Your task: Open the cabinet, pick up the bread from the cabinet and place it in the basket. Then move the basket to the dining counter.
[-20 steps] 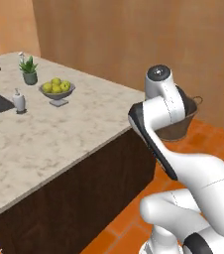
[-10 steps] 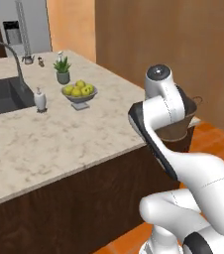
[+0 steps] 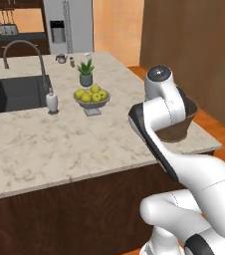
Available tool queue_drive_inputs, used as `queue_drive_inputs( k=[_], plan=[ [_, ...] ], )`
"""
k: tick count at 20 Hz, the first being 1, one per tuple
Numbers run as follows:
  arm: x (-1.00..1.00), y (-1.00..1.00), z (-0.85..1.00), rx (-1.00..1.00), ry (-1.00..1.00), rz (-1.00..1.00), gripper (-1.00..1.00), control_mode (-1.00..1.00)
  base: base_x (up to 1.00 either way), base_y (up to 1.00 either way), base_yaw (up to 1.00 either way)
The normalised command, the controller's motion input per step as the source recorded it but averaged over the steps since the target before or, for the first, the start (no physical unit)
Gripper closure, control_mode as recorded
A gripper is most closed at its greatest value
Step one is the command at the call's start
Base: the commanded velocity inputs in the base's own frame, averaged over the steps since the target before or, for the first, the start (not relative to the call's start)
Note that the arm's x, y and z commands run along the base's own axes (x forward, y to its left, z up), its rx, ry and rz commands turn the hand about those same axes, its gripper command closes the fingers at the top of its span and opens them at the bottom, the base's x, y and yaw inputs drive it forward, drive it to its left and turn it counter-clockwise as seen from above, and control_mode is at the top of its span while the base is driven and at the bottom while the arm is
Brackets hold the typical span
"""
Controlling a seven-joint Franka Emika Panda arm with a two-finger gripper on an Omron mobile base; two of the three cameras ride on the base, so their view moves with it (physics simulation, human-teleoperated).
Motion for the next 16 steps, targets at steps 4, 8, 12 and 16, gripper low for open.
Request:
queue_drive_inputs(
  k=[4,8,12,16],
  plan=[
    [0.00,0.00,0.00,0.00,0.00,0.00,1.00,1.00,0.53,-0.36,0.32],
    [0.29,-0.17,0.00,0.02,0.00,0.09,1.00,-1.00,0.31,-0.16,0.12],
    [0.98,-0.46,-0.09,0.06,0.00,0.13,1.00,-1.00,0.00,0.00,0.00],
    [1.00,-0.56,-0.67,0.06,0.10,0.16,1.00,-1.00,0.00,0.00,0.00]
  ],
)
